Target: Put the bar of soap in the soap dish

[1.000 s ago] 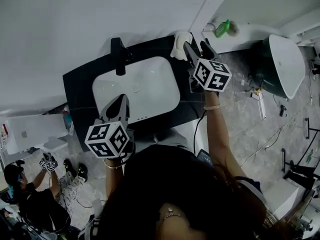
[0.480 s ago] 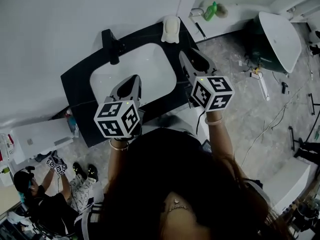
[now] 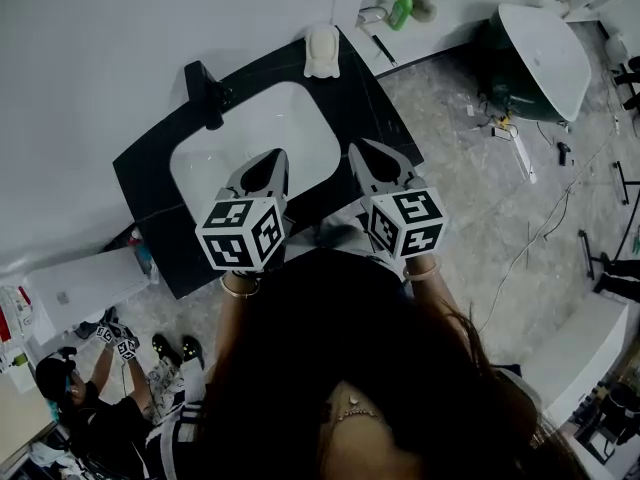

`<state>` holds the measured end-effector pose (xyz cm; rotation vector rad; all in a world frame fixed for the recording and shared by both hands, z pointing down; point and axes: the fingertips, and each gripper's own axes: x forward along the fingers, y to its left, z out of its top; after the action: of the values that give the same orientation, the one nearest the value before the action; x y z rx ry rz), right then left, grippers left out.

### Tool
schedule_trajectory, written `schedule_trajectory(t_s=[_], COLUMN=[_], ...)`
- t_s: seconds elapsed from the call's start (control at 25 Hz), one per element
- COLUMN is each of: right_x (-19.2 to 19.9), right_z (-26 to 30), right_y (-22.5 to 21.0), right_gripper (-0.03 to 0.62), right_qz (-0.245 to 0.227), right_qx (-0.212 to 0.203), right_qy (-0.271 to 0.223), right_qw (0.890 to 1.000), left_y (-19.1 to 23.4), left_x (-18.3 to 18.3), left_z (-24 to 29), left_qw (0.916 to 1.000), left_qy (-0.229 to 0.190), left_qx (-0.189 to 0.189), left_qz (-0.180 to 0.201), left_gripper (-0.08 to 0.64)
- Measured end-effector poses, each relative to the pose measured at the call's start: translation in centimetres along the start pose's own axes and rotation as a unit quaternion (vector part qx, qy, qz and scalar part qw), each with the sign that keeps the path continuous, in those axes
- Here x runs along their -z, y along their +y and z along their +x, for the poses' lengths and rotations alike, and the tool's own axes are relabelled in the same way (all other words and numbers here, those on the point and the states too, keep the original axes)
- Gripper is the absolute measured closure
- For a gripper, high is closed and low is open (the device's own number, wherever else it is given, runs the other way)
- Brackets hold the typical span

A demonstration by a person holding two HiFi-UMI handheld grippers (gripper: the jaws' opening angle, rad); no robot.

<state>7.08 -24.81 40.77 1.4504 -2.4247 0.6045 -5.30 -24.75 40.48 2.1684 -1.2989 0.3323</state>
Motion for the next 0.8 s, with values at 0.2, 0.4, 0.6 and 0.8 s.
schedule_trajectory(t_s=[0.2, 0.4, 0.6, 0.8], right_x=[1.7, 1.8, 1.8, 1.9], right_z=[-0.5, -0.6, -0.6, -0.5], right_y=[0.1, -0.1, 0.7, 0.6], right_gripper=[0.574, 0.575, 0.574, 0.574], right_qz=[-0.003, -0.013, -0.009, -0.004], right_qx=[0.018, 0.022, 0.012, 0.007], right_qy=[0.028, 0.039, 0.04, 0.046], right_qw=[0.999, 0.999, 0.999, 0.999], left_y=[-0.6, -1.1, -1.5, -1.8], left_x=[0.6, 0.9, 1.1, 0.8], left_z=[0.0, 0.0, 0.1, 0.2], left_qw=[0.9999, 0.9998, 0.9996, 0.9994], left_qy=[0.005, 0.009, 0.012, 0.008], left_qx=[0.009, 0.015, 0.023, 0.031], left_qz=[0.004, 0.008, 0.014, 0.015], left_gripper=[0.561, 0.561, 0.561, 0.562])
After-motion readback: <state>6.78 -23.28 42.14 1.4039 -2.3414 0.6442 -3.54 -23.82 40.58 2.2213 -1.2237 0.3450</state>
